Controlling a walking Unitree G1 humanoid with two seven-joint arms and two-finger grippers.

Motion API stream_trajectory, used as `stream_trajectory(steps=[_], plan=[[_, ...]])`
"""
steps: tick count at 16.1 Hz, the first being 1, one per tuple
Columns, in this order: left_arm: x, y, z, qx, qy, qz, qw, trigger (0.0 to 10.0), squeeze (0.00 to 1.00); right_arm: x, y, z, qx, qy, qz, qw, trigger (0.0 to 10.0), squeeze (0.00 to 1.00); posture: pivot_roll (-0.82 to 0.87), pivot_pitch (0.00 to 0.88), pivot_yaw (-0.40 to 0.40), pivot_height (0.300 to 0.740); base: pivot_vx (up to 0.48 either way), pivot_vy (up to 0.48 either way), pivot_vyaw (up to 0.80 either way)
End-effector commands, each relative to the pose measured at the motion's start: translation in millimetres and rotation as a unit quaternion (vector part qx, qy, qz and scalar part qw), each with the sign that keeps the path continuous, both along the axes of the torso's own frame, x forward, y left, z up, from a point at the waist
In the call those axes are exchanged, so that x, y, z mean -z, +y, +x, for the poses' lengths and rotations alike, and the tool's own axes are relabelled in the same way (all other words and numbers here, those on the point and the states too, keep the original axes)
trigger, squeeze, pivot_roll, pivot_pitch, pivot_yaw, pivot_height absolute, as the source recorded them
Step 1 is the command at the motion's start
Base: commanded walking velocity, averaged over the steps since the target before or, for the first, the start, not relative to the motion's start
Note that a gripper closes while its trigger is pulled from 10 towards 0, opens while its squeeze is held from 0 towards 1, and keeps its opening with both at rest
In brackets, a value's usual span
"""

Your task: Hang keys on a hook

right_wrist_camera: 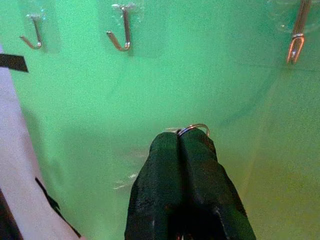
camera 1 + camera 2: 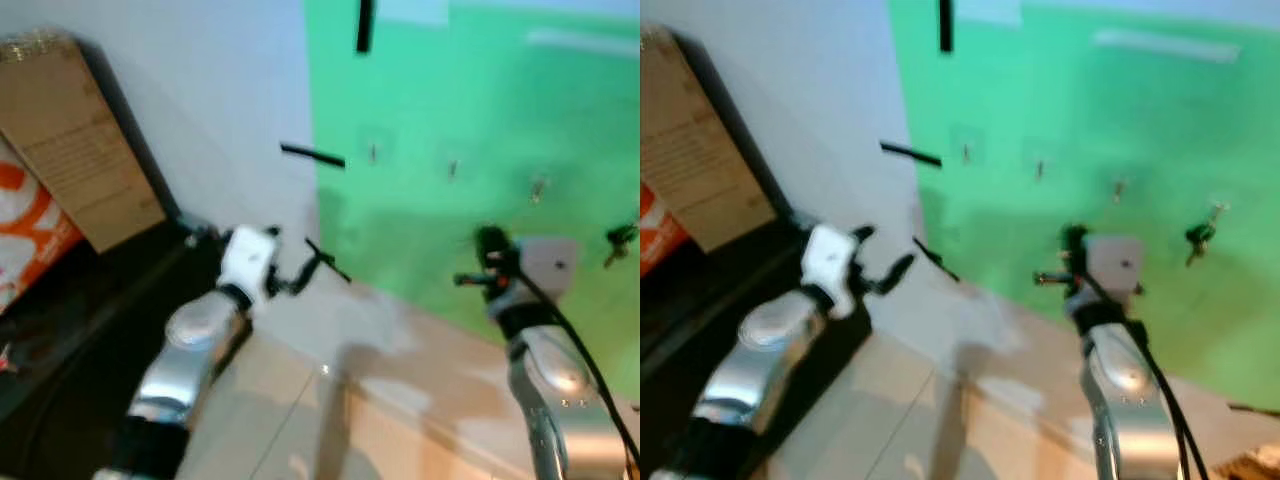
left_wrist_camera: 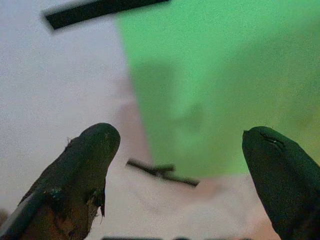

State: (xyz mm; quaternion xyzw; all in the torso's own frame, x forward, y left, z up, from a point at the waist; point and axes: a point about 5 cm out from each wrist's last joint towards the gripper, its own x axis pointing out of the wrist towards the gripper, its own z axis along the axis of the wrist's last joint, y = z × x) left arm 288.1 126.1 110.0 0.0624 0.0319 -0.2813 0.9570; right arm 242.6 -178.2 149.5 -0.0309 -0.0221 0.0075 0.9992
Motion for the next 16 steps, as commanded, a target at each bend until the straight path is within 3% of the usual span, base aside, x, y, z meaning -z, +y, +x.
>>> stream_trajectory(steps=[1, 5, 9, 11, 16], plan=[[-8.0, -10.4, -1.7, 0.037, -0.009, -0.014, 0.999, 10.0, 0.07, -5.1, -6.8, -2.3, 0.006, -0.012, -0.004, 1.0, 10.0, 0.0, -0.14, 0.0, 0.088, 0.74, 0.0, 0.0, 0.0], [-13.5, -16.8, -9.8, 0.123, 0.004, -0.025, 0.992, 10.0, 0.09, -13.9, -8.6, -1.4, -0.005, -0.038, 0.001, 0.999, 10.0, 0.0, -0.14, 0.0, 0.082, 0.74, 0.0, 0.0, 0.0], [-17.9, -21.3, -21.3, 0.21, 0.02, -0.038, 0.977, 10.0, 0.09, -24.4, -3.6, 0.2, -0.038, -0.065, 0.023, 0.997, 10.0, 0.0, -0.14, 0.0, 0.084, 0.74, 0.0, 0.0, 0.0], [-19.1, -24.1, -26.8, 0.242, 0.033, -0.048, 0.968, 10.0, 0.08, -31.6, -9.8, 4.9, -0.022, -0.083, 0.046, 0.995, 10.0, 0.0, -0.14, 0.0, 0.089, 0.74, 0.0, 0.0, 0.0], [-18.7, -25.1, -31.1, 0.26, 0.046, -0.052, 0.963, 10.0, 0.09, -41.6, -9.1, 16.6, -0.037, -0.098, 0.074, 0.992, 10.0, 0.0, -0.14, 0.0, 0.094, 0.74, 0.0, 0.0, 0.0]])
